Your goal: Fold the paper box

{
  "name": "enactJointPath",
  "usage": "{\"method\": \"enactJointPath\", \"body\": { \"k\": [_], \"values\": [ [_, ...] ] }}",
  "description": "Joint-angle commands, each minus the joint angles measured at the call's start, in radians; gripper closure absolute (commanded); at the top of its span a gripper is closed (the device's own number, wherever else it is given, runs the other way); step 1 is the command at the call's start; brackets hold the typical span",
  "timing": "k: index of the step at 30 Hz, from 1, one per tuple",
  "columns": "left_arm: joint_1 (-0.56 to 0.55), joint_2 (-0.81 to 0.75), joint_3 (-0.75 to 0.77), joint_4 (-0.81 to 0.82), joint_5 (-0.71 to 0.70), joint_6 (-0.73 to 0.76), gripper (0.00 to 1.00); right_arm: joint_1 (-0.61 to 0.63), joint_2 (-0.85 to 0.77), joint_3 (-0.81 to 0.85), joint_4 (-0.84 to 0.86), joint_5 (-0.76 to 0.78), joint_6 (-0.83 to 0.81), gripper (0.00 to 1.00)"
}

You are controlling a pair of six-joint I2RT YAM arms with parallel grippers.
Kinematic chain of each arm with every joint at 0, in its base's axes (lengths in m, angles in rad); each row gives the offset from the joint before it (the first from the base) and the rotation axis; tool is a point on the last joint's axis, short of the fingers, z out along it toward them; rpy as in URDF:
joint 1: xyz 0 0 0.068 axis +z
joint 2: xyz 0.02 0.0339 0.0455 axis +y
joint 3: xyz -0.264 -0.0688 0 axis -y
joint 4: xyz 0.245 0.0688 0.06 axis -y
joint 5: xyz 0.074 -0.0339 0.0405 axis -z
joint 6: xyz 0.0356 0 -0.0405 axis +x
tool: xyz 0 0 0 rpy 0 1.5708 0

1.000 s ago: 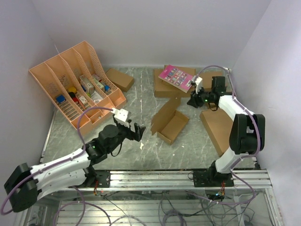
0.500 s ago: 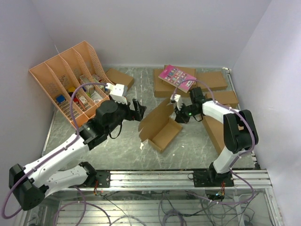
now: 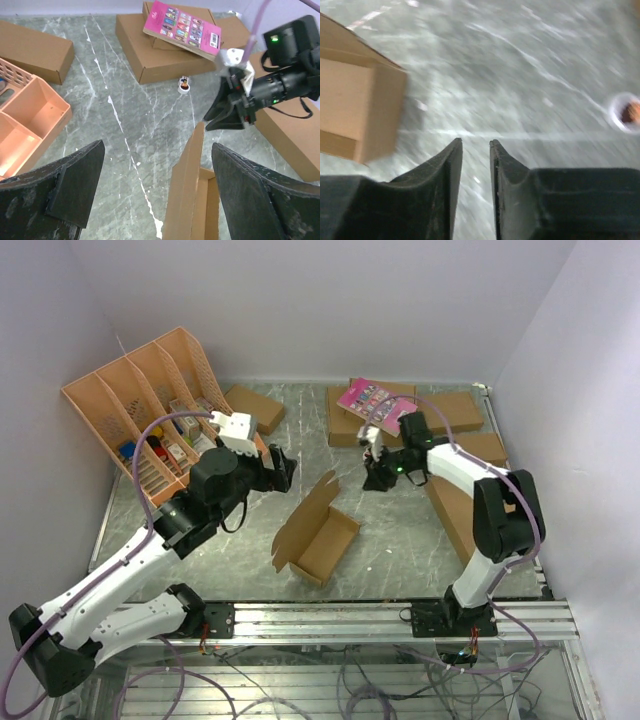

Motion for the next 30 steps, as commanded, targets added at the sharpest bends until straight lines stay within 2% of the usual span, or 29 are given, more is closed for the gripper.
{"method": "enactJointPath", "body": {
  "k": [1,5,9,10,12,17,30],
  "values": [
    [0.053,-0.008,-0.004,0.044,0.022,-0.02,0.02,-0.086,-0.075,-0.023,0.079,0.123,0.113,0.66],
    [0.088,0.035,-0.028,0.112,0.091,-0.084,0.02,-0.076,-0.054,0.017,0.156,0.229,0.402,0.54],
    [0.089,0.037,-0.077,0.174,0.092,-0.132,0.02,-0.007,-0.014,0.06,0.196,0.555,0.73,0.51],
    [0.09,0.031,-0.094,0.203,0.095,-0.143,0.02,0.015,-0.007,0.067,0.203,0.665,0.773,0.49],
    [0.093,0.02,-0.12,0.232,0.103,-0.16,0.02,0.043,0.017,0.094,0.2,0.738,0.828,0.46],
    [0.092,-0.012,-0.17,0.244,0.091,-0.183,0.02,0.06,0.051,0.149,0.21,0.778,0.882,0.35],
    [0.094,-0.1,-0.257,0.251,0.058,-0.218,0.02,0.061,0.104,0.184,0.216,0.849,0.887,0.32]
  ]
}}
